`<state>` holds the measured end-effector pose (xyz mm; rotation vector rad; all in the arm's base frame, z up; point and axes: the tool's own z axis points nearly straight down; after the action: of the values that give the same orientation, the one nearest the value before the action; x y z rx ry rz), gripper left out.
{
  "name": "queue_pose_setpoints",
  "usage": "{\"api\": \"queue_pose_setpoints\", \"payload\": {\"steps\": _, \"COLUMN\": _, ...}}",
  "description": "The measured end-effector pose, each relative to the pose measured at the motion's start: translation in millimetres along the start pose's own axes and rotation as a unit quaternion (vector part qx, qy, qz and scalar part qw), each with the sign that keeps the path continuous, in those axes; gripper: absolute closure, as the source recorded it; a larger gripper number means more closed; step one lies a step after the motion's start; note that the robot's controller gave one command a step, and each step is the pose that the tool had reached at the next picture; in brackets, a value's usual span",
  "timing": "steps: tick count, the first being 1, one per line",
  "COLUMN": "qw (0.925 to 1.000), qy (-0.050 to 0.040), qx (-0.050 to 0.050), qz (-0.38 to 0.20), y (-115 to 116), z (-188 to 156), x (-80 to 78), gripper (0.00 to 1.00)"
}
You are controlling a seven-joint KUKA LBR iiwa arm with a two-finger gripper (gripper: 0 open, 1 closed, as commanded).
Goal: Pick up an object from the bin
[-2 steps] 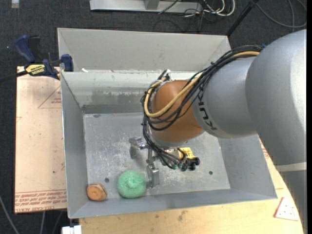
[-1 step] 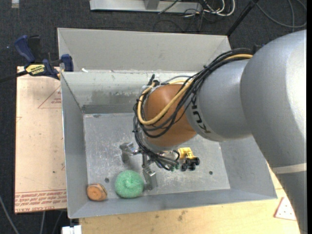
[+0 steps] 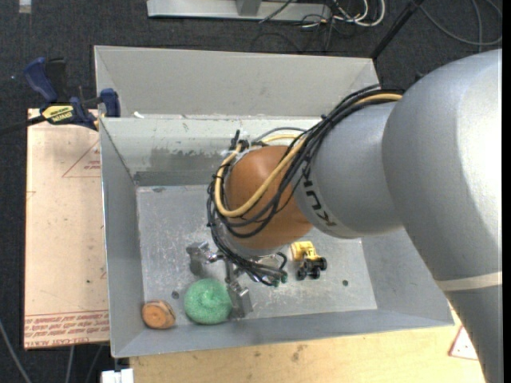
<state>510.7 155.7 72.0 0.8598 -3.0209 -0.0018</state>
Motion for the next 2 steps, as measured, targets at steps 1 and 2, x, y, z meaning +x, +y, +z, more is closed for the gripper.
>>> {"api": "queue_pose_setpoints", "payload": {"steps": 1, "qw": 0.9975, "qy": -0.001, "qx": 0.0, "qz": -0.071, "y": 25.5, "z": 2.2, "x": 2.4, "gripper": 1.0}}
{"api": "queue_pose_setpoints", "payload": {"steps": 2, "qw": 0.9975, "qy": -0.001, "qx": 0.0, "qz": -0.071, "y": 25.4, "z": 2.2, "x": 2.4, "gripper": 1.0}}
